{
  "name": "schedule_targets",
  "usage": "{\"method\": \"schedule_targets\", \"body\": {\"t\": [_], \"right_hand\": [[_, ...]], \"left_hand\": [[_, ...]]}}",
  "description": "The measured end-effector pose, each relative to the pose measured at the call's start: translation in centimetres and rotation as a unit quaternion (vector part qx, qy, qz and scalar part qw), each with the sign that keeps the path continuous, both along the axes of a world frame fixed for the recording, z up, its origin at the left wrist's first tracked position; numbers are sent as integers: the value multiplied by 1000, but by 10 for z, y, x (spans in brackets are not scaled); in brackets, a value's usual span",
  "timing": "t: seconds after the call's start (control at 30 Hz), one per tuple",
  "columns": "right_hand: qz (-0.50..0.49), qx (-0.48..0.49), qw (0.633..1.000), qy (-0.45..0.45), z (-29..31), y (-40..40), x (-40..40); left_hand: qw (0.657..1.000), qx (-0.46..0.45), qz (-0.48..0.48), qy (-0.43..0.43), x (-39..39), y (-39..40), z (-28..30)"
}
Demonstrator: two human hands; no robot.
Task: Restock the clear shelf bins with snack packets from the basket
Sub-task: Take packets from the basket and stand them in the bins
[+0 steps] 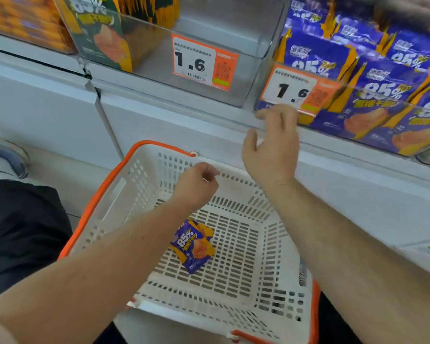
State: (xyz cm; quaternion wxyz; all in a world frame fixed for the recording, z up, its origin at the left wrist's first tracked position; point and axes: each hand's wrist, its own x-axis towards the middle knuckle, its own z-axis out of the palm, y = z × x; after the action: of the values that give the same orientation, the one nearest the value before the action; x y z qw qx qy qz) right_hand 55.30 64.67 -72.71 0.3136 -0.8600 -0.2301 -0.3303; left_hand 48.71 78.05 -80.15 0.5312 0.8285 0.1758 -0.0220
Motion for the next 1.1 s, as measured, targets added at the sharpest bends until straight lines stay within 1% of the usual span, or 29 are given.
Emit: {"method": "schedule_targets", "body": {"t": [0.03, 0.07, 0.1, 0.17, 0.2, 0.27, 0.3, 0.33, 0.4, 0.47, 0.57, 0.67, 0.7, 0.77, 0.8, 0.87, 0.93, 0.97, 1.03, 1.1], "right_hand": [[1, -19, 997, 75, -26, 4, -6], [-4, -45, 986, 163, -52, 7, -13], [-7, -76, 964, 256, -77, 10, -20], [-7, -145, 893, 425, -123, 13, -35], [-6, -183, 853, 488, -142, 13, -42], [10, -238, 775, 585, -170, 14, -56], [24, -249, 744, 619, -180, 14, -61], [37, -252, 719, 647, -189, 14, -65], [45, -228, 687, 688, -201, 14, -65], [39, -185, 673, 715, -214, 11, -62], [46, -156, 666, 729, -229, 13, -61], [50, -140, 655, 741, -242, 16, -67], [50, -116, 653, 747, -244, 17, -70], [44, -96, 643, 759, -252, 18, -75], [44, -103, 639, 761, -256, 19, -78], [18, -123, 626, 770, -259, 20, -80], [6, -127, 626, 769, -257, 16, -80], [4, -126, 638, 760, -255, 14, -78], [-6, -142, 684, 716, -239, 9, -72], [-16, -197, 748, 634, -221, 1, -63]], "left_hand": [[1000, 10, 0, 21, -4, 4, -10], [999, 17, -3, 40, -8, 9, -21], [998, 21, -3, 56, -11, 13, -31], [996, 18, 9, 90, -18, 22, -50], [993, 16, 16, 114, -21, 27, -61], [985, 16, 23, 172, -27, 35, -84], [980, 16, 17, 199, -31, 39, -96], [973, 24, -3, 228, -34, 42, -105], [957, 50, -58, 279, -38, 45, -123], [940, 72, -102, 318, -38, 46, -138], [901, 153, -172, 367, -34, 44, -157], [861, 175, -181, 442, -38, 38, -174], [856, 183, -178, 449, -41, 37, -183], [850, 215, -170, 449, -45, 36, -192], [852, 226, -164, 444, -45, 35, -191], [870, 227, -158, 407, -45, 37, -189], [902, 178, -150, 364, -44, 37, -181], [917, 149, -146, 340, -43, 35, -177], [937, 118, -144, 295, -39, 31, -161], [950, 119, -139, 253, -32, 24, -144]]}}
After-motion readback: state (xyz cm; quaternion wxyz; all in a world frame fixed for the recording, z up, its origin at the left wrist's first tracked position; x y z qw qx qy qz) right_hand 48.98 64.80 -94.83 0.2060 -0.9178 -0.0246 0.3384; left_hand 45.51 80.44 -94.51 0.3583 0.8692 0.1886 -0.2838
